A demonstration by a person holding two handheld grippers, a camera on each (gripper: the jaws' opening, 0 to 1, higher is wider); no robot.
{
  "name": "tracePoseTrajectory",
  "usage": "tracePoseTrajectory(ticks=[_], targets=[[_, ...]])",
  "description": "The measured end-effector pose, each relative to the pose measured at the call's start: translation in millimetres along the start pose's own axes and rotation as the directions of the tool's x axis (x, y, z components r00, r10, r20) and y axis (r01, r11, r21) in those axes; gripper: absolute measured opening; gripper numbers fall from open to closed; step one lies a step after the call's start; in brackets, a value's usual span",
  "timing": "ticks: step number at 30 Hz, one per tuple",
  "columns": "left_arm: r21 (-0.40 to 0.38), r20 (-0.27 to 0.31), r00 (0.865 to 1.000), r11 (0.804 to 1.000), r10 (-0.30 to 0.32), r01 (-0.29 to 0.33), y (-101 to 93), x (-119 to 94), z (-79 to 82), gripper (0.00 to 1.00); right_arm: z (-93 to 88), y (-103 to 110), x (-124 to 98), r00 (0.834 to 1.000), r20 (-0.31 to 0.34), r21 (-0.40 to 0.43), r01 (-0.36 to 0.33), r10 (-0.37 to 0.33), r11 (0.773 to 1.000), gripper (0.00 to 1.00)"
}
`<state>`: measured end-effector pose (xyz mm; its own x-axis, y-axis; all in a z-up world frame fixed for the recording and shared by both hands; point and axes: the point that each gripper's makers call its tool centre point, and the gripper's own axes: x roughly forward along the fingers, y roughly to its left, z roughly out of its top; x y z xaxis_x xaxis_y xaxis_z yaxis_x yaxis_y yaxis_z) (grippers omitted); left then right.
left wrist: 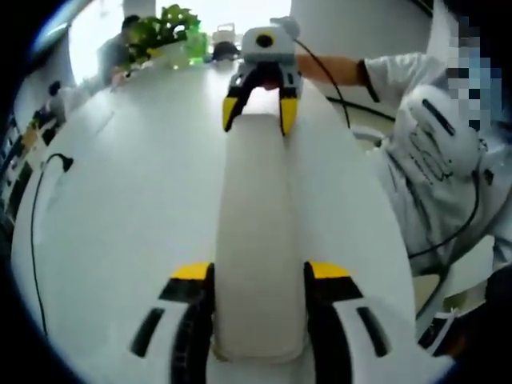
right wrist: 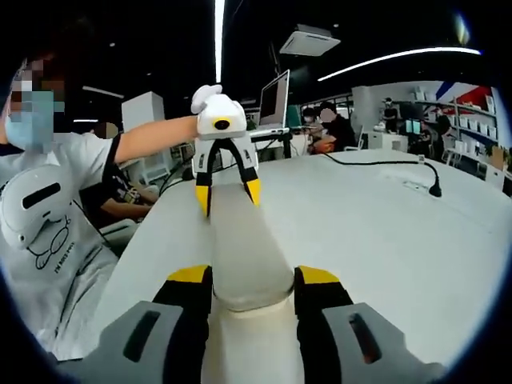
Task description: Arrange the utensils inside the cutlery case until each visible utensil rests in its matching compartment.
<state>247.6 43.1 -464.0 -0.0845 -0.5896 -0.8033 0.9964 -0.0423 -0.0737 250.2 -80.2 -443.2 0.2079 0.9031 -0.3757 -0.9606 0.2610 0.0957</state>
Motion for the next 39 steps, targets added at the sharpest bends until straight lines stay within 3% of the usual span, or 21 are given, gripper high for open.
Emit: tracePoseTrajectory(ticks=[15, 39], targets=[[0.010, -0.003, 1.000, 1.000, 0.010, -0.010, 2.5, 3.9, -3.5, 0.47, -4.5, -4.7, 0.0, 1.000, -0.027, 0.002, 0.003, -0.003, 1.000, 0.42], [0.036, -0.026, 0.999, 0.999, 0.031, -0.030, 0.9, 3.6, -6.0, 0.47, 1.9, 0.4, 2.2, 1.000, -0.008, -0.013, 0.010, -0.010, 1.000, 0.42]])
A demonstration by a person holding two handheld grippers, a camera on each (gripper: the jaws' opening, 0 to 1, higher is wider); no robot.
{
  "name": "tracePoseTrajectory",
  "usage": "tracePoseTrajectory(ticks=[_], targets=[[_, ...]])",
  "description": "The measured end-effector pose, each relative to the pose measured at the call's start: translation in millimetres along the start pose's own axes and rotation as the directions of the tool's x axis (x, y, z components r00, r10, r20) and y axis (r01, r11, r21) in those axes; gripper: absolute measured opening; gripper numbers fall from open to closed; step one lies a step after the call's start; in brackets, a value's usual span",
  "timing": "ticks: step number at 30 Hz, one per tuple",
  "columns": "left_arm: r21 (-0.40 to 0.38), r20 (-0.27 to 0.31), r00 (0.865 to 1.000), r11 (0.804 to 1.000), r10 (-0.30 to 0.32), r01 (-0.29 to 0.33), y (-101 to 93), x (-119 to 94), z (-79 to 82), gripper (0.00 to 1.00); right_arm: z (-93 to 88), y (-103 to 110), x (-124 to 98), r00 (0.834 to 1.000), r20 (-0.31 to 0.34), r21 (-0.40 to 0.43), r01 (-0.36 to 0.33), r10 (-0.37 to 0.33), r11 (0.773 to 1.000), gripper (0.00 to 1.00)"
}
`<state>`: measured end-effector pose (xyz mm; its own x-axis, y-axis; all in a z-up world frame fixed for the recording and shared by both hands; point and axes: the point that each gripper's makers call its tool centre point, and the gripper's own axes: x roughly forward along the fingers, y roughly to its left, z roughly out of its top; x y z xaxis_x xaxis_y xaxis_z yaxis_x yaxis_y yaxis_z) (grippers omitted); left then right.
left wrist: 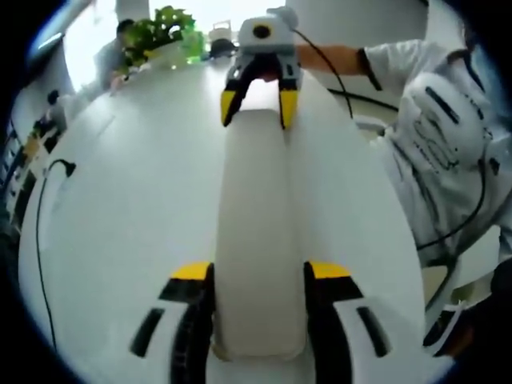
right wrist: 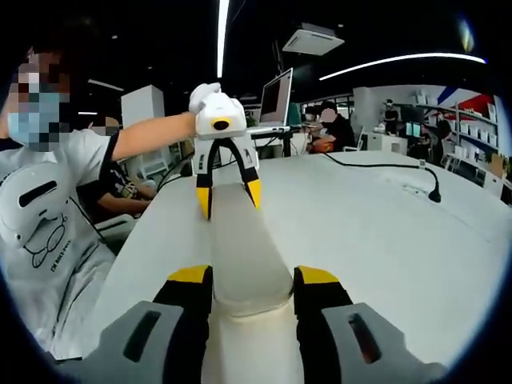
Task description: Arrange the utensils inside the cutlery case until each visible utensil rests in its matching compartment.
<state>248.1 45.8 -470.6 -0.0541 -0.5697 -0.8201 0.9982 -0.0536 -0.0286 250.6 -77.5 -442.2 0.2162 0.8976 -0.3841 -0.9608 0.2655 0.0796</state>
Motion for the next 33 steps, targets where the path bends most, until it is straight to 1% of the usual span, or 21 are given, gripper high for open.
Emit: tracePoseTrajectory(ticks=[3, 7, 15, 19, 27, 33], targets=[[0.005, 0.007, 1.000, 1.000, 0.001, -0.001, 0.9, 0.5, 1.1, 0.47, -1.9, 0.3, -0.4, 1.000, -0.011, 0.002, 0.003, -0.003, 1.000, 0.41], [0.003, 0.014, 1.000, 1.000, -0.002, 0.002, 1.2, 1.1, 2.2, 0.47, -2.7, -0.6, -1.3, 1.000, -0.001, 0.018, 0.004, -0.004, 1.000, 0.42], [0.002, 0.005, 1.000, 1.000, -0.006, 0.006, 0.8, 1.6, 1.7, 0.47, -2.2, -0.3, -0.9, 1.000, 0.002, 0.019, 0.003, -0.003, 1.000, 0.42], [0.007, 0.009, 1.000, 1.000, -0.003, 0.003, 0.9, 1.5, 2.0, 0.47, -2.2, 0.3, -1.4, 1.000, 0.010, 0.025, 0.000, -0.001, 1.000, 0.42], [0.002, 0.005, 1.000, 1.000, -0.003, 0.003, 0.4, 1.4, 1.7, 0.48, -1.0, 2.7, -2.3, 1.000, 0.010, 0.022, -0.007, 0.007, 1.000, 0.41], [0.015, -0.002, 1.000, 1.000, 0.006, -0.006, 0.4, 1.0, 1.1, 0.48, -1.2, 3.5, -2.1, 1.000, 0.005, 0.016, -0.008, 0.008, 1.000, 0.41]])
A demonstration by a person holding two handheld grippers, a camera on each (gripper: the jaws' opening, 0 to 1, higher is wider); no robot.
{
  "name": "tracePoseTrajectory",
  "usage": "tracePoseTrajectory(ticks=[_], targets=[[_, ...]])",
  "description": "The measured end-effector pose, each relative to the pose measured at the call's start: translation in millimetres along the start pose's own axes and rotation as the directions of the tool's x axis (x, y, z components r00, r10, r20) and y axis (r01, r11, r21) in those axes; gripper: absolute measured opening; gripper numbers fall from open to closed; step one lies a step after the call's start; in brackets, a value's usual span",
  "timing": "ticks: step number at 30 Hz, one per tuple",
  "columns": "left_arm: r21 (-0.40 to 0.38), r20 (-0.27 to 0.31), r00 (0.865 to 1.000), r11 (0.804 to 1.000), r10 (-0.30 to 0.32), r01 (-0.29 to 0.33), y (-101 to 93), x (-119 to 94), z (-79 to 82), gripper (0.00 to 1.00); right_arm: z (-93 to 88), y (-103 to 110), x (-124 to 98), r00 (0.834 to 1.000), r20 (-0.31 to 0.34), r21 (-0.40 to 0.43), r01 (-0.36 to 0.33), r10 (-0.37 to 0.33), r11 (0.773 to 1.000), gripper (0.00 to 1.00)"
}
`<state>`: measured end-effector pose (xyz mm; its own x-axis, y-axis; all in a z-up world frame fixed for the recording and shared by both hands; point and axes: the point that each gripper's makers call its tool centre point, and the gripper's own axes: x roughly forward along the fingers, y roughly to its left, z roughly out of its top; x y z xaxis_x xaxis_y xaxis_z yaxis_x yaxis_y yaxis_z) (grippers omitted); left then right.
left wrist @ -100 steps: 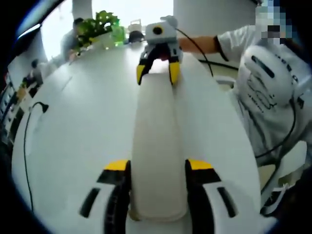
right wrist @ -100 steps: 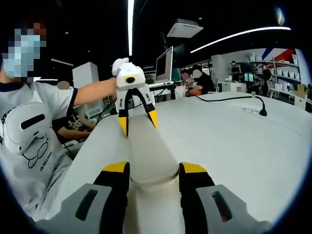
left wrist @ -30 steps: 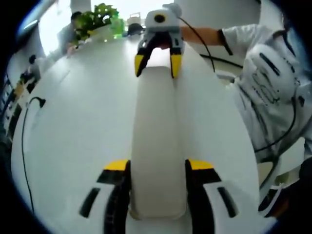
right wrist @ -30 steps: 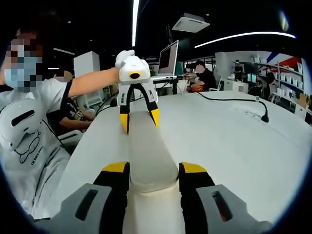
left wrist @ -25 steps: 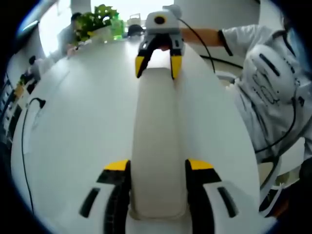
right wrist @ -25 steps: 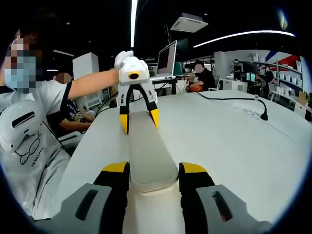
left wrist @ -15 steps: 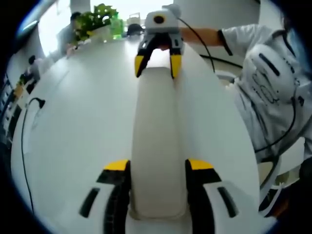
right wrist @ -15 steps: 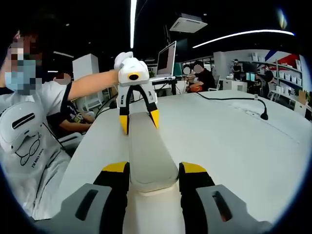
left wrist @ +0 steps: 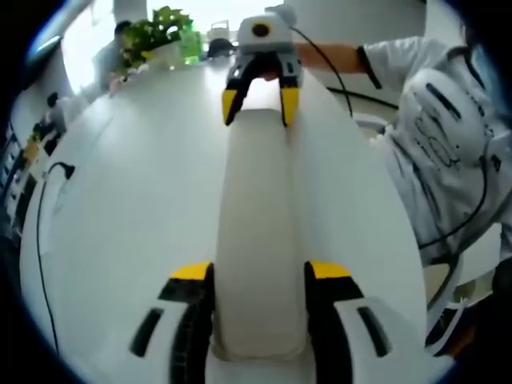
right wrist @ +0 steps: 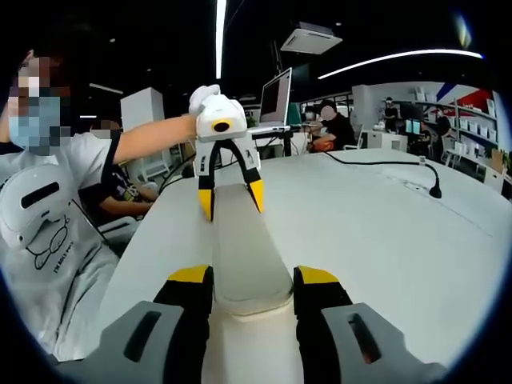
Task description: Arrange the utensils inside the cutlery case until each visible utensil rests in its matching compartment.
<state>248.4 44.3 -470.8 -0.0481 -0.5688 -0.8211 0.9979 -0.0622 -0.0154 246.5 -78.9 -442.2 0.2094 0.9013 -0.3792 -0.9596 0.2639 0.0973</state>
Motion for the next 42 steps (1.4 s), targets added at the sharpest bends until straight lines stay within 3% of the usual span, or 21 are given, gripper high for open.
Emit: tracePoseTrajectory(ticks=[17, 20, 23, 29, 42], targets=[[-0.002, -0.007, 1.000, 1.000, 0.013, -0.013, -0.8, -5.3, -0.2, 0.48, 0.4, -0.1, -0.9, 1.000, 0.017, 0.001, -0.006, 0.006, 1.000, 0.41], [-0.026, 0.027, 1.000, 1.000, 0.008, -0.007, -1.5, -11.9, 4.8, 0.48, 0.2, -0.5, -1.4, 1.000, 0.020, 0.004, -0.005, 0.005, 1.000, 0.41], [-0.104, 0.112, 0.994, 0.995, 0.001, 0.011, -1.6, -23.9, 13.6, 0.51, 0.3, -0.4, -1.6, 1.000, 0.023, 0.007, -0.006, 0.005, 1.000, 0.41], [-0.145, 0.189, 0.981, 0.989, 0.048, -0.020, 8.6, -42.3, 16.8, 0.48, 0.5, -0.3, -1.4, 1.000, 0.028, 0.009, -0.007, 0.007, 1.000, 0.41], [-0.198, 0.174, 0.979, 0.978, 0.102, -0.066, 19.5, -42.1, -3.8, 0.42, 0.0, 1.5, -2.7, 0.999, 0.041, 0.001, -0.016, 0.016, 1.000, 0.41]])
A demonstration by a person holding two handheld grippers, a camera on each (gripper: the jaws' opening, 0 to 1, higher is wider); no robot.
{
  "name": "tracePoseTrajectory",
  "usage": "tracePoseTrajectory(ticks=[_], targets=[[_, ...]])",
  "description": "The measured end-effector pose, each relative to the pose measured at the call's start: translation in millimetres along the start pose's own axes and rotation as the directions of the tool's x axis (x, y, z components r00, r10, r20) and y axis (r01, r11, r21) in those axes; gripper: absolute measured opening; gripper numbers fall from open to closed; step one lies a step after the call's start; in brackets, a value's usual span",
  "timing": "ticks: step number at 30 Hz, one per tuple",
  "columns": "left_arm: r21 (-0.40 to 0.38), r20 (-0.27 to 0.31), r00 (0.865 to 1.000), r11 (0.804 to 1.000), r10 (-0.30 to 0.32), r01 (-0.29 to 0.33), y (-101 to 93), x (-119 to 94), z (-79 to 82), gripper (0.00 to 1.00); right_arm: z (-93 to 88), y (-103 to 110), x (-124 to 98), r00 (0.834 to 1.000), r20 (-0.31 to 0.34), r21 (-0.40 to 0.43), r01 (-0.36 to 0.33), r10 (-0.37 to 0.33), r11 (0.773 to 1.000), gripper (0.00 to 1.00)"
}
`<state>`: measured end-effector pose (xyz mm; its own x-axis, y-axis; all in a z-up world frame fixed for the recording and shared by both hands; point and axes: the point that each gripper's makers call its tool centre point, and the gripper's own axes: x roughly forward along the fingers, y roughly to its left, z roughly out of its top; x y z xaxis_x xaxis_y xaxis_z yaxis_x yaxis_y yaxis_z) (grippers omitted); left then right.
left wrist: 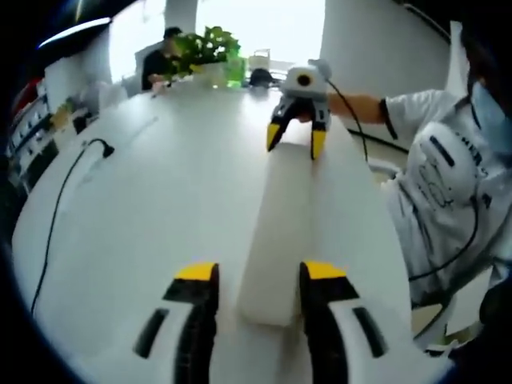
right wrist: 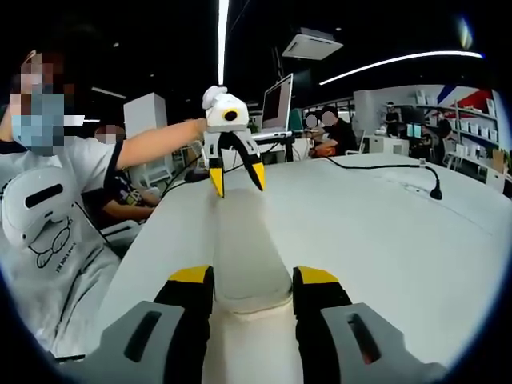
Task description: Arrange the utensils inside the cutlery case until each visible utensil rests in its matching compartment.
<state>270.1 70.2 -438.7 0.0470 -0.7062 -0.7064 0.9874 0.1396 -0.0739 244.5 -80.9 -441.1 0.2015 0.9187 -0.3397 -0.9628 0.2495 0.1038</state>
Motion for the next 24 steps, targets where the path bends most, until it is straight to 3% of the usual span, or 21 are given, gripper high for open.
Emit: tracePoseTrajectory(ticks=[13, 19, 24], targets=[[0.040, -0.006, 1.000, 0.999, -0.005, 0.005, -10.5, 4.8, 3.6, 0.41, 0.2, 0.1, -5.0, 1.000, 0.022, 0.001, 0.003, -0.003, 1.000, 0.39], [0.074, -0.025, 1.000, 0.997, 0.013, -0.011, -14.5, 2.3, 1.6, 0.41, -0.6, -1.5, -7.3, 1.000, 0.027, 0.009, 0.008, -0.008, 1.000, 0.39], [0.076, -0.007, 0.999, 0.996, 0.042, -0.041, -13.0, -5.9, 0.4, 0.39, 2.2, -1.6, -10.1, 0.999, 0.048, 0.025, 0.006, -0.007, 1.000, 0.39]])
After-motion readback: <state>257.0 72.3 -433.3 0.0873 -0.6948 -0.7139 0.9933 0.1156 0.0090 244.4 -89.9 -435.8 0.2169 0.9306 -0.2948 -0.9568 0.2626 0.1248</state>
